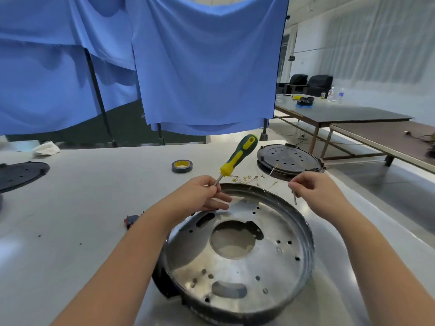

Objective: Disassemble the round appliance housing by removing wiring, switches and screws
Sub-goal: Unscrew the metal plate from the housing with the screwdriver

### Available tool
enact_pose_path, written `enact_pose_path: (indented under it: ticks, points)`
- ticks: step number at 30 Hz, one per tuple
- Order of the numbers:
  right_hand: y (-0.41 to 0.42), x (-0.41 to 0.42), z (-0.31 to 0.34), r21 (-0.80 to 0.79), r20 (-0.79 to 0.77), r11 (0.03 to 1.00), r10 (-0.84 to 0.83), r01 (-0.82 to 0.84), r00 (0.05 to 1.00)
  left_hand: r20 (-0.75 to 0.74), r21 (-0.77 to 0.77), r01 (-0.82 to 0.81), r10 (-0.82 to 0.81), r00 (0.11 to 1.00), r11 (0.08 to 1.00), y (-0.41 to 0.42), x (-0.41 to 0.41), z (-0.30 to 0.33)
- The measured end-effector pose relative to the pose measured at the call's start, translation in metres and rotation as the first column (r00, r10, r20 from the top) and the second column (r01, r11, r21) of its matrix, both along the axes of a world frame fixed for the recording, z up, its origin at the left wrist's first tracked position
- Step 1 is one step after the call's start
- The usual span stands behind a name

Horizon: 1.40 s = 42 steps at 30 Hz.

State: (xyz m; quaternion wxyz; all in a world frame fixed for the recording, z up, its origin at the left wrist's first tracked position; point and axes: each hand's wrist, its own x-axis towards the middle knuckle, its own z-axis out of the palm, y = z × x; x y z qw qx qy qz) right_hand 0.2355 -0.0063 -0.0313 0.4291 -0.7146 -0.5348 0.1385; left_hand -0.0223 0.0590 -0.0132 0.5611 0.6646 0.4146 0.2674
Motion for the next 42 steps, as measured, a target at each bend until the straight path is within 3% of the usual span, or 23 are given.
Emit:
enact_pose_path:
  ticks: [5, 15, 20, 25, 30, 33, 37, 42]
  points:
    - [-0.001, 0.013, -0.031, -0.227, 0.114, 0.974, -0.002, 0.028, 0.993, 0.039, -0.036, -0.001, 0.003, 0.999, 0.999, 0.008, -0.002, -0.008]
    - [-0.004, 0.02, -0.036, -0.307, 0.09, 0.952, 0.031, -0.002, 0.995, 0.1, -0.069, -0.012, 0.018, 0.995, 0.998, 0.01, -0.002, -0.011]
    - [-0.003, 0.02, -0.036, -0.249, 0.039, 0.968, 0.032, -0.021, 0.999, 0.084, -0.066, -0.013, 0.018, 0.996, 0.998, 0.007, -0.003, -0.008]
    - [-0.003, 0.01, -0.023, 0.011, -0.152, 1.0, -0.015, 0.016, 0.988, 0.06, -0.049, -0.001, 0.004, 0.998, 0.999, 0.003, -0.003, -0.003]
    - [-0.001, -0.012, 0.002, 0.18, -0.228, 0.983, 0.076, -0.035, 0.971, 0.127, -0.065, 0.036, -0.027, 0.991, 0.997, 0.0, -0.004, 0.005]
    - [0.003, -0.029, 0.018, 0.154, -0.203, 0.975, 0.188, -0.158, 0.961, 0.135, -0.067, 0.085, -0.075, 0.988, 0.994, -0.003, -0.005, 0.009]
    - [0.013, -0.054, 0.039, -0.012, -0.206, 0.926, 0.366, -0.377, 0.907, 0.091, -0.051, 0.156, -0.151, 0.984, 0.986, -0.009, -0.003, 0.012]
    - [0.028, -0.072, 0.056, 0.067, -0.473, 0.885, 0.434, -0.46, 0.766, 0.059, -0.012, 0.19, -0.189, 0.98, 0.982, -0.014, 0.001, 0.016]
